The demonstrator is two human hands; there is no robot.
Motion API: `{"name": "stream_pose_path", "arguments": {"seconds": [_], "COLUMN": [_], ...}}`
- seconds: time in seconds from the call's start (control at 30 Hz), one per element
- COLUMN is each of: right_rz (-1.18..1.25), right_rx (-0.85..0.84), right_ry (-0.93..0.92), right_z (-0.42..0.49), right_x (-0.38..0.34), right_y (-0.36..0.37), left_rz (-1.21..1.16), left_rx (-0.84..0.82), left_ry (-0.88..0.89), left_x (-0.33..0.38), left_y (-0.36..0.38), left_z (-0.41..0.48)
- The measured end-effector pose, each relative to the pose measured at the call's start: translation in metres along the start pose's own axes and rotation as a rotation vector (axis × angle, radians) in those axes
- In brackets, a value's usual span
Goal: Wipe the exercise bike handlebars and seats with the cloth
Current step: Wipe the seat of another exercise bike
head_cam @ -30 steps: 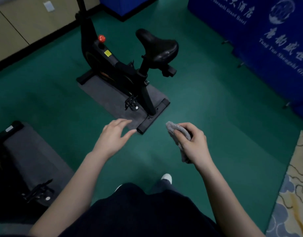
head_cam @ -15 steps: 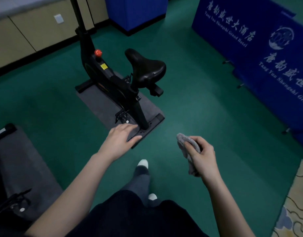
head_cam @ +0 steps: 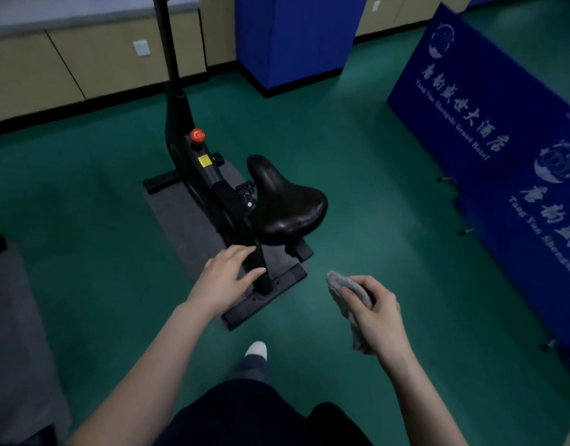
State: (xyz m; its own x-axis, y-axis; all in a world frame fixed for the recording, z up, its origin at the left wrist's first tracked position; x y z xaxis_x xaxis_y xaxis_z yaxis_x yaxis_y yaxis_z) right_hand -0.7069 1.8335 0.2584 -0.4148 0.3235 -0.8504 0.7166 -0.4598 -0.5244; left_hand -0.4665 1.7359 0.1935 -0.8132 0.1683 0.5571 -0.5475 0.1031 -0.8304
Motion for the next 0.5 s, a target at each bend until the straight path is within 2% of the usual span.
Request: {"name": "stream_pose_path", "arguments": {"seconds": [0.2, 0.5], "right_rz": [-0.016, -0.001], "right_rx": [-0.079, -0.27], "right_ry": [0.022, -0.101], "right_z": [0.049, 0.135], "right_x": [0.0, -0.018], "right_y": [0.037, 0.078], "left_rz": [-0.01, -0.094], "left_rx": [-0.039, 0.064], "left_ry": [-0.107, -0.346], "left_x": [-0.017, -0.022], "left_y": [0.02, 0.027], "left_z": [0.046, 0.075]}}
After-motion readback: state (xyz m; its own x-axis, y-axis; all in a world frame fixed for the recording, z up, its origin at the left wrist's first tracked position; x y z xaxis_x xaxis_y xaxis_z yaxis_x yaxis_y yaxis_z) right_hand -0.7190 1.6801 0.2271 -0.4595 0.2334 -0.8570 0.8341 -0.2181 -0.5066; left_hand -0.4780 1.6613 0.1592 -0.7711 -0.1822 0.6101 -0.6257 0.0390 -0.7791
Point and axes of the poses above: each hand's wrist, its own z-axis towards the middle knuckle, its own y-axis out of the palm, x = y × z, the point moved 7 cm from there along z, towards the middle knuckle, and after that the axes turned 15 degrees about x, right-handed, at the moved point
